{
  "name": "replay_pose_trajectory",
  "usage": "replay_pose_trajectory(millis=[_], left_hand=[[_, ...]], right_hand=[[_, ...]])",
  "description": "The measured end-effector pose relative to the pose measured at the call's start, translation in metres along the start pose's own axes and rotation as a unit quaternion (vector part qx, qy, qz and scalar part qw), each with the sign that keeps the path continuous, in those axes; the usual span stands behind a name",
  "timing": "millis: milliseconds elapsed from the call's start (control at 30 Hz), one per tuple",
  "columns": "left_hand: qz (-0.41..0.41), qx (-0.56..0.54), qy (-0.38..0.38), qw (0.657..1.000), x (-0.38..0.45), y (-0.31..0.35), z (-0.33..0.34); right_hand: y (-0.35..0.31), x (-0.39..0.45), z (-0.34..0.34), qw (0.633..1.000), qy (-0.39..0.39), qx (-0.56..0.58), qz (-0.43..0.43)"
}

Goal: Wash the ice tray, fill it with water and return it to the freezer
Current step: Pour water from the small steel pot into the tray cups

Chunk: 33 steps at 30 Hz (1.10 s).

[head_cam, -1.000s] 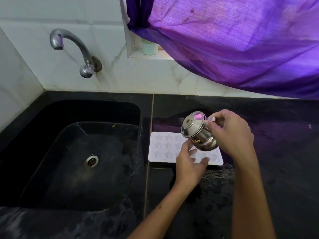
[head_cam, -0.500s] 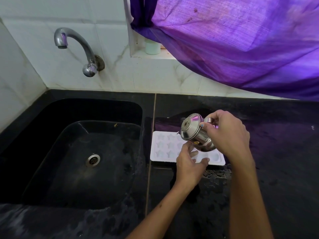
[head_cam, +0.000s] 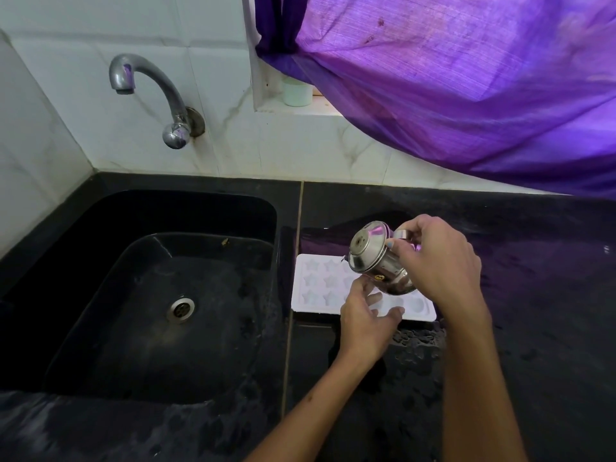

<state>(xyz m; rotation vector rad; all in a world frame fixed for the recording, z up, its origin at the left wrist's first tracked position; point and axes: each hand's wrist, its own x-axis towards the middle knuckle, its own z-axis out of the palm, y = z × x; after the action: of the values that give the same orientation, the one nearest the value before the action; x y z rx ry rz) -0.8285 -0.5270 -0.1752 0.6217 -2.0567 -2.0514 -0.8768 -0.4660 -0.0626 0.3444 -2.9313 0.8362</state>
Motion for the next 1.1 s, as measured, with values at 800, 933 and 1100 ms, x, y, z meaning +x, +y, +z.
replay_pose_trajectory(millis=[800, 933, 1100], left_hand=[[0.01, 0.0, 0.052, 0.999, 0.0, 0.004, -0.016], [0.002, 0.001, 0.053, 0.999, 0.002, 0.004, -0.021], [0.0, 0.003, 0.052, 0.999, 0.002, 0.003, -0.024]], right_hand=[[-0.015, 0.002, 0.012, 1.0, -0.001, 0.02, -0.021], [-0.022, 0.001, 0.015, 0.999, -0.003, 0.013, -0.03], [-0.025, 0.0, 0.016, 0.999, 0.0, 0.004, -0.033]])
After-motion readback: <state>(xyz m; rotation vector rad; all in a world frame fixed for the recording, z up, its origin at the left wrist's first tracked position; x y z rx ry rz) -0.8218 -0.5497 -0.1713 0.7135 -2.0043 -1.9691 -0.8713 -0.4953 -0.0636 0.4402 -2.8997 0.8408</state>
